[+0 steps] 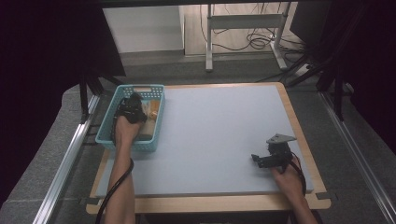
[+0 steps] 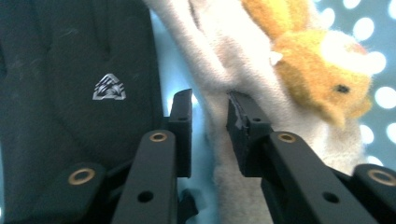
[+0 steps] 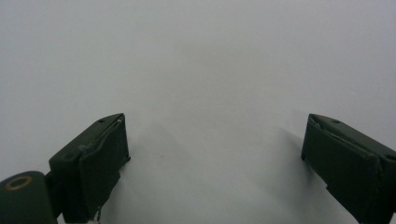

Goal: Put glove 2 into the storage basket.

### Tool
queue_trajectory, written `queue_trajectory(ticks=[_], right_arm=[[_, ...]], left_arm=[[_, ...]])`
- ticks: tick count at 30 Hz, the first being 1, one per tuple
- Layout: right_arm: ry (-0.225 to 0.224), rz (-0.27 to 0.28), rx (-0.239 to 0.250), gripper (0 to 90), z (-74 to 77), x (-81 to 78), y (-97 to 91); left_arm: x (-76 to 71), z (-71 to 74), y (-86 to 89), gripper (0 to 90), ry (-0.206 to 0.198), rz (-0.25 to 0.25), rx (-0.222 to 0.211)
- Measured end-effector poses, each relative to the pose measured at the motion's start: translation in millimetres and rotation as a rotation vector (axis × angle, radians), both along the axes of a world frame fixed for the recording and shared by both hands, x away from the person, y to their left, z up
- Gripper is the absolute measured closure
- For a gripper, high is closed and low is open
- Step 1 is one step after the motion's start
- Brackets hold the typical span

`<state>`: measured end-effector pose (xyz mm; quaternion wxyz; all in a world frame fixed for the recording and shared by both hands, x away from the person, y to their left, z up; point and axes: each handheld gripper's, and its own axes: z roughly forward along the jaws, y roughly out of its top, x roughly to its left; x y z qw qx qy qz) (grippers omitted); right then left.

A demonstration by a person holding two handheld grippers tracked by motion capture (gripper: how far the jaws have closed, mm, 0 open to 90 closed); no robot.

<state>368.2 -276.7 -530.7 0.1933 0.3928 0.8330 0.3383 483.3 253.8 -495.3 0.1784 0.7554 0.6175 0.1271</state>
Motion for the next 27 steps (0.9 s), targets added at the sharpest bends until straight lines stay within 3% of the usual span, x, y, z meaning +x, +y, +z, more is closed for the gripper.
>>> queue_trajectory(ticks=[5, 8, 17, 27], right_arm=[[-0.001, 0.001, -0.001, 7.0, -0.1, 0.1, -0.1], [0.0, -0.001, 0.001, 7.0, 0.0, 0.0, 0.0], [0.0, -0.001, 0.001, 7.0, 0.0, 0.0, 0.1], [-0.001, 0.001, -0.001, 7.0, -0.1, 0.0, -0.1]], left_arm=[[-1.0, 0.5, 4.8, 71.4, -0.011, 0.007, -0.009], [-3.2, 2.5, 10.2, 65.0, -0.023, 0.021, -0.012], [-10.6, 14.2, 20.0, 54.8, -0.085, 0.04, 0.017], [-24.3, 27.6, 37.9, 46.3, -0.143, 0.055, -0.005]])
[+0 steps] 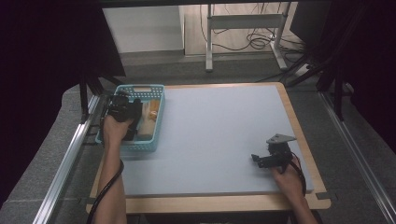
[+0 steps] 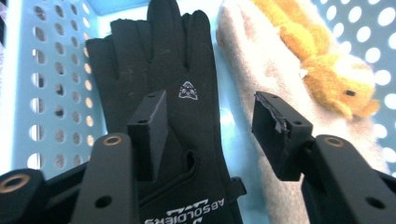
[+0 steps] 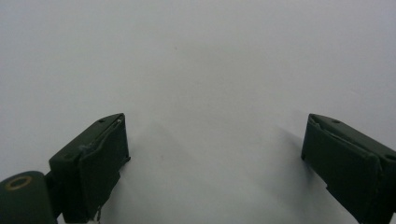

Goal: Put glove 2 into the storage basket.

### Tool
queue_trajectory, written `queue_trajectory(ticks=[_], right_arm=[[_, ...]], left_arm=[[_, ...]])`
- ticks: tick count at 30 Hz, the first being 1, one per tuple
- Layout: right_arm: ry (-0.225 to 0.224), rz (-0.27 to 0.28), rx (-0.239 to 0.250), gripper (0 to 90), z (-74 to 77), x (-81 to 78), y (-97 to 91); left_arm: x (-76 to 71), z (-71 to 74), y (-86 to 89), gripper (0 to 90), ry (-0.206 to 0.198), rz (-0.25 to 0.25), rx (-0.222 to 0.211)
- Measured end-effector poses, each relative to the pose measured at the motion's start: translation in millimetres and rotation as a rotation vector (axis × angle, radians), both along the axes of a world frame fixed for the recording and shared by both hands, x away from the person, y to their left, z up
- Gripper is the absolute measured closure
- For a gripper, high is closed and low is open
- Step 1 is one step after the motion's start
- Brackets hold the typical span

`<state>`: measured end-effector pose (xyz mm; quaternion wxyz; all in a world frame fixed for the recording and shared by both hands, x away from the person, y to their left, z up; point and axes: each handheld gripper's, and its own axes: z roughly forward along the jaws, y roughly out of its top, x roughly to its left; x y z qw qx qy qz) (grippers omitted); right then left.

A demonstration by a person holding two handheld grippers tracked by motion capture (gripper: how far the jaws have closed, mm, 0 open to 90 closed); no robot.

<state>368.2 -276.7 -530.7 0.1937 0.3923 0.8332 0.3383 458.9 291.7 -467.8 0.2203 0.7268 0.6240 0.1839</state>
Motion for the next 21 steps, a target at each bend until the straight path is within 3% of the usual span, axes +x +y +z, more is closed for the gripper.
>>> queue_trajectory(ticks=[8, 21], right_arm=[[-0.001, 0.0, -0.001, 7.0, 0.0, 0.0, -0.1], [-0.001, 0.001, -0.001, 7.0, 0.0, 0.0, 0.0]], left_arm=[[-14.8, 8.7, 10.0, 37.7, -0.064, -0.024, -0.049], [-31.9, 15.5, 18.6, 24.3, -0.118, -0.05, -0.101]])
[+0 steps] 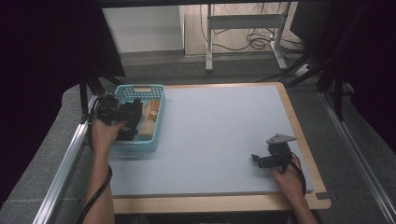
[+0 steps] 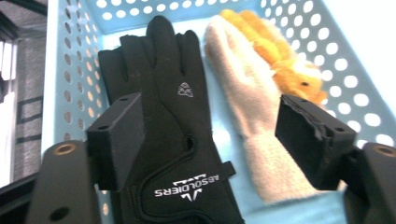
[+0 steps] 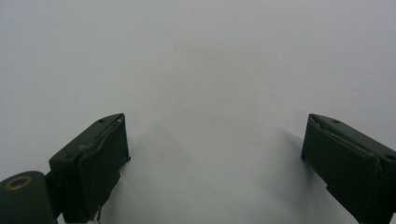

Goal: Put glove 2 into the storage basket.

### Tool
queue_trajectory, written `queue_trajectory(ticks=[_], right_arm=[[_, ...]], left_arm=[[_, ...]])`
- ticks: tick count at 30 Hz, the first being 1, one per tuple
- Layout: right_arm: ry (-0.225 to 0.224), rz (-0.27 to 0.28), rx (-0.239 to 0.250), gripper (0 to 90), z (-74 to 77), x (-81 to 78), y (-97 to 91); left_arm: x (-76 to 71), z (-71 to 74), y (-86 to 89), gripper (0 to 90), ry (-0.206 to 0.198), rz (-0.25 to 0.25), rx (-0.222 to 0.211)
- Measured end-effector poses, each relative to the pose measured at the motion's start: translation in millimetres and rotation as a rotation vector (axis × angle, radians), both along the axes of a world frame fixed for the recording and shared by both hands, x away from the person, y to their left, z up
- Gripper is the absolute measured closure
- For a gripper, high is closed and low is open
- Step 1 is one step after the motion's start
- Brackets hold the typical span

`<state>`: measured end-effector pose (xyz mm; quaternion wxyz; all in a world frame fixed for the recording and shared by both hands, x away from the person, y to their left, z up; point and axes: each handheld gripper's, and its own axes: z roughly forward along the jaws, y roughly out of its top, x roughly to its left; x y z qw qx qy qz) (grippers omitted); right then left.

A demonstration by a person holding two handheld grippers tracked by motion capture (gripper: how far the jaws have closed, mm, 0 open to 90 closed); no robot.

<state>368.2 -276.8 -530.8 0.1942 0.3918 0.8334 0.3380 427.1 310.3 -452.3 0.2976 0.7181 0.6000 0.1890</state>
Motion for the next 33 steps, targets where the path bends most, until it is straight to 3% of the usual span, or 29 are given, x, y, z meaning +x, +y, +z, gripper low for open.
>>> queue_trajectory(ticks=[13, 27, 33], right_arm=[[0.0, 0.0, 0.0, 7.0, 0.0, -0.1, 0.0], [0.0, -0.001, -0.001, 7.0, 0.1, 0.0, 0.2], [0.0, -0.001, 0.0, 7.0, 0.1, 0.0, 0.3]], left_arm=[[-21.3, 13.8, -23.7, 7.3, -0.087, -0.089, -0.059], [-34.7, 13.2, -46.9, 1.7, -0.103, -0.183, -0.079], [-39.7, 11.6, -60.1, 0.6, -0.108, -0.226, -0.065]])
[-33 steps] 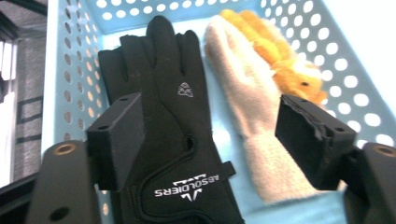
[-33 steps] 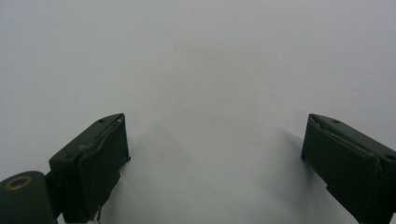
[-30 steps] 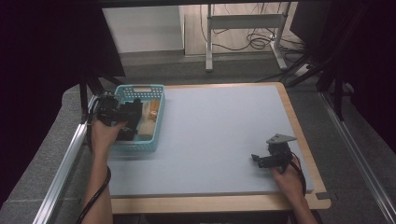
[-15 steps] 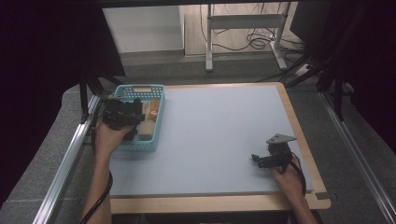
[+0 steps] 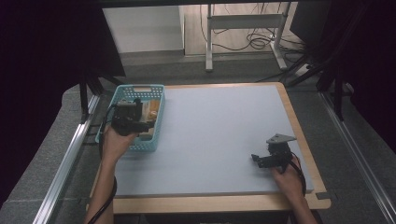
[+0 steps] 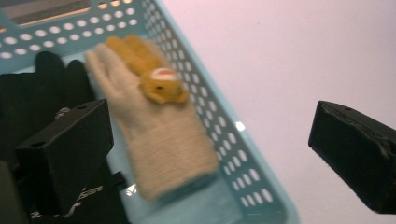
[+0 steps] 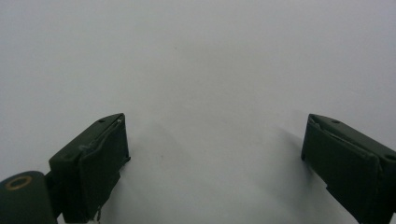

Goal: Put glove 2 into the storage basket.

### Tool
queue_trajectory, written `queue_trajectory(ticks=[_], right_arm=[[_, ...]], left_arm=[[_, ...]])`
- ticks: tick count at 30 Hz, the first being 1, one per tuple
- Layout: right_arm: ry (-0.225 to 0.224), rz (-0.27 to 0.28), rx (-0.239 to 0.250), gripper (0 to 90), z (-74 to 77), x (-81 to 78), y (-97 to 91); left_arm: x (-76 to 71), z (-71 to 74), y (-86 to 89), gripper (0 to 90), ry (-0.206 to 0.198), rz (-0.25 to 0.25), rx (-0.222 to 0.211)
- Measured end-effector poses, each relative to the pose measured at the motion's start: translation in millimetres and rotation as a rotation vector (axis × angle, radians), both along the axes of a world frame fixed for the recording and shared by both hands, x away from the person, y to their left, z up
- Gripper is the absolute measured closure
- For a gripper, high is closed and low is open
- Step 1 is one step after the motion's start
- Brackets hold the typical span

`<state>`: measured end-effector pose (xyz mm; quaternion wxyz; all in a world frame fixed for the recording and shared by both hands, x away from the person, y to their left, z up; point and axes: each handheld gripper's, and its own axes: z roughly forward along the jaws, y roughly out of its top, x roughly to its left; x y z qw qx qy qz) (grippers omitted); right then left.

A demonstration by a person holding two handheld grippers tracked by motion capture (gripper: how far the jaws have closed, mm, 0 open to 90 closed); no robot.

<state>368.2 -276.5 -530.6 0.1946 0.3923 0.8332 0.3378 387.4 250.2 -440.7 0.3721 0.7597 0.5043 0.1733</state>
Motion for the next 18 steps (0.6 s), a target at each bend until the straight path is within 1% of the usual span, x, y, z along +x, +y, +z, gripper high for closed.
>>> queue_trajectory(ticks=[5, 6, 9, 14, 18], right_arm=[[-0.001, 0.001, -0.001, 7.0, 0.0, 0.0, 0.0], [-0.001, 0.001, -0.001, 7.0, 0.0, 0.0, 0.0], [-0.001, 0.001, -0.001, 7.0, 0.0, 0.0, 0.0], [-0.002, 0.001, -0.002, 7.0, 0.0, 0.1, -0.1], [-0.001, 0.001, -0.001, 7.0, 0.0, 0.1, -0.1]], left_arm=[[-4.4, -2.1, -11.9, 0.3, -0.008, -0.035, -0.002], [-6.3, -3.1, -16.4, 0.2, -0.01, -0.045, -0.008], [-8.4, -3.8, -21.0, 0.0, -0.013, -0.056, -0.009], [-15.6, -5.5, -34.3, 0.0, -0.033, -0.087, -0.007], [-21.3, -6.6, -45.8, 0.0, -0.047, -0.116, 0.005]])
